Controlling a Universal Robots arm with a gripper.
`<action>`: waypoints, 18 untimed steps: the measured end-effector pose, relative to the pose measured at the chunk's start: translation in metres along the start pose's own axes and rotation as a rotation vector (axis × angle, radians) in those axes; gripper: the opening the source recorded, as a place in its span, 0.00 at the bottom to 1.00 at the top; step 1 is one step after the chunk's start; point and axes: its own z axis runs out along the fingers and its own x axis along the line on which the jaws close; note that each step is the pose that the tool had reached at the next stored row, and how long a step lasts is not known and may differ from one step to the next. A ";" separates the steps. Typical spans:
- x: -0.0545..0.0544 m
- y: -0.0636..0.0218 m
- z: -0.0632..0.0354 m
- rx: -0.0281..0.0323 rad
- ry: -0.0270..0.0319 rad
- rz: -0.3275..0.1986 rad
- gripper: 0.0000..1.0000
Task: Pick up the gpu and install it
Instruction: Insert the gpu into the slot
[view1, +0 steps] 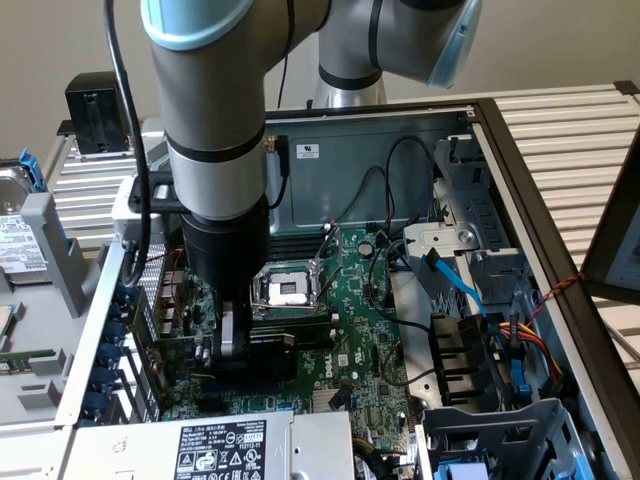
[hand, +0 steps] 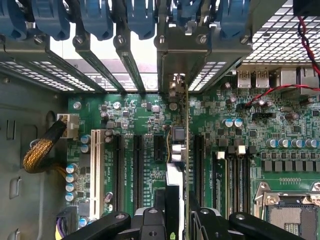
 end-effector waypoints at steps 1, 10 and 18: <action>0.000 0.0002 0.0000 0.0003 0.0004 0.000 0.27; 0.000 0.0004 0.0010 0.0003 0.0008 0.000 0.27; 0.000 0.0004 0.0013 0.0002 0.0007 0.000 0.27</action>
